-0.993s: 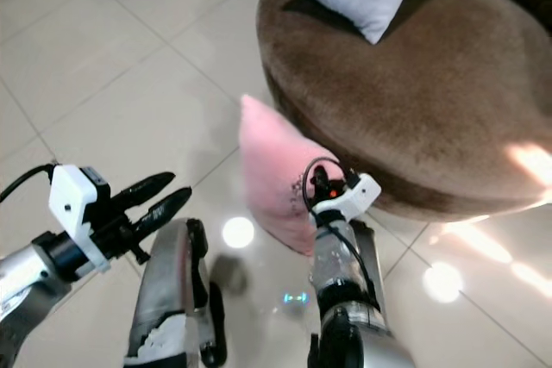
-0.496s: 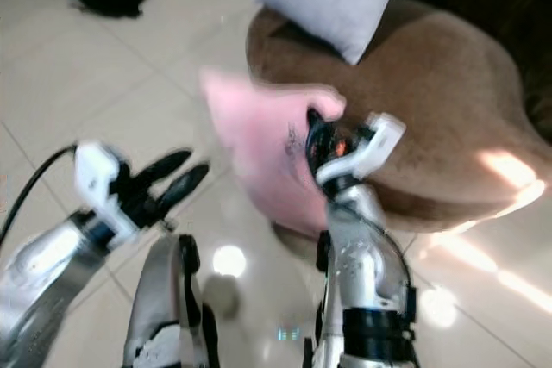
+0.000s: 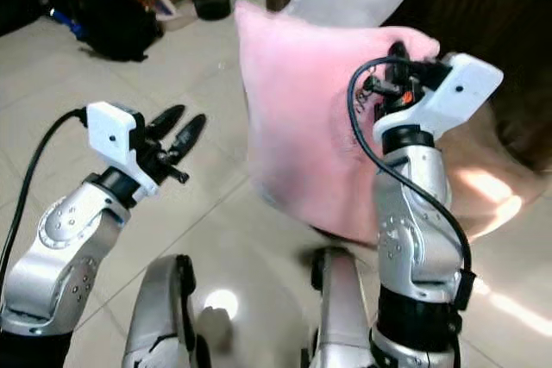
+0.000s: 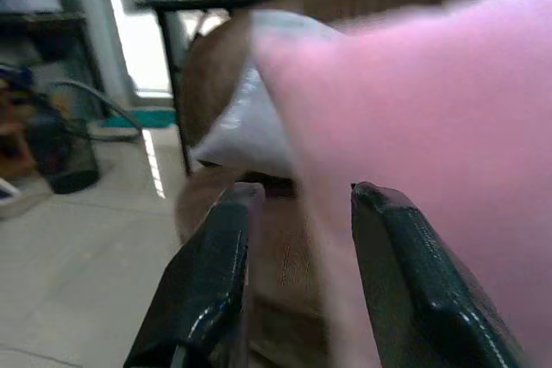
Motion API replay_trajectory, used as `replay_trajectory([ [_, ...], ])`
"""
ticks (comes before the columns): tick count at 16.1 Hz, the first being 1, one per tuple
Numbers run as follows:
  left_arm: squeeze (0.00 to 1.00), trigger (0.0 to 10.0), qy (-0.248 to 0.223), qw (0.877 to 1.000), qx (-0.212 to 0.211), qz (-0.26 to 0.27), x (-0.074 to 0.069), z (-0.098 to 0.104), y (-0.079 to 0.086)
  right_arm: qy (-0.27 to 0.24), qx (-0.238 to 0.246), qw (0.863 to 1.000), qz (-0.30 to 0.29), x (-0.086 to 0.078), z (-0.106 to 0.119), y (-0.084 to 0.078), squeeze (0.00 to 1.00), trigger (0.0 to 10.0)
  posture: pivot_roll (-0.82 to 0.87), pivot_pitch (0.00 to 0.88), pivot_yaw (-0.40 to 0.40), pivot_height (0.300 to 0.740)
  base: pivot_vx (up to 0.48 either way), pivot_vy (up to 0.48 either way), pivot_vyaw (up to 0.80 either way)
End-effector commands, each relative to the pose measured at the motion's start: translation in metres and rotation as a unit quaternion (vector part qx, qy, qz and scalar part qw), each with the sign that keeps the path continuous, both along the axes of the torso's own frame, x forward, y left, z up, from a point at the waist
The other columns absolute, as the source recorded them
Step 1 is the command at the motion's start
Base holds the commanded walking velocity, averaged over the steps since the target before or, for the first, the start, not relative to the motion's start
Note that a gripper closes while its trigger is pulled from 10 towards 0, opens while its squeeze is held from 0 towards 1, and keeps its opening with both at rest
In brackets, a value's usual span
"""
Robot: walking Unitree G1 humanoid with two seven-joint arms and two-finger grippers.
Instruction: Move the pillow to the sofa from floor
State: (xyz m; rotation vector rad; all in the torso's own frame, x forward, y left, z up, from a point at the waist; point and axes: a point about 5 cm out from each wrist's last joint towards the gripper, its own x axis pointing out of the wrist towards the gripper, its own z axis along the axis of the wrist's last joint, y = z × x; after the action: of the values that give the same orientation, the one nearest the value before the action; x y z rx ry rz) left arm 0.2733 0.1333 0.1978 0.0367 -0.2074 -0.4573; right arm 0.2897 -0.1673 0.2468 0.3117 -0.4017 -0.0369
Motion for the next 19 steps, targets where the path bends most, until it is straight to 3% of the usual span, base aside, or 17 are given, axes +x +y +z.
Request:
replay_trajectory([
  [1,0.0,10.0,-0.011,0.999,0.014,0.032,0.0,0.005,0.008,-0.003,0.001,1.0,-0.008,-0.004,0.004,0.002,0.0,10.0,-0.02,0.02,0.032,0.521,0.0,0.0,0.0],
  [5,0.0,10.0,-0.058,0.995,0.046,0.074,-0.001,0.017,0.006,0.011,0.038,0.998,-0.048,0.003,0.005,-0.006,0.0,10.0,-0.01,0.022,0.005,0.556,0.0,0.0,0.0],
  [10,0.0,10.0,-0.047,0.994,0.065,0.072,0.003,0.01,0.001,-0.002,0.034,0.998,-0.051,0.007,0.016,-0.006,0.0,10.0,-0.02,0.022,0.02,0.596,0.0,0.0,0.0],
  [15,0.0,10.0,-0.029,0.992,0.077,0.092,0.006,0.0,0.004,0.014,0.028,0.998,-0.055,0.01,0.011,-0.006,0.0,10.0,-0.02,0.02,0.018,0.636,0.0,0.0,0.0],
  [19,0.0,10.0,-0.035,0.993,0.072,0.092,0.008,0.004,0.005,0.009,0.035,0.998,-0.057,0.01,0.014,-0.007,0.0,10.0,-0.03,0.02,0.022,0.671,0.0,0.0,0.0],
])
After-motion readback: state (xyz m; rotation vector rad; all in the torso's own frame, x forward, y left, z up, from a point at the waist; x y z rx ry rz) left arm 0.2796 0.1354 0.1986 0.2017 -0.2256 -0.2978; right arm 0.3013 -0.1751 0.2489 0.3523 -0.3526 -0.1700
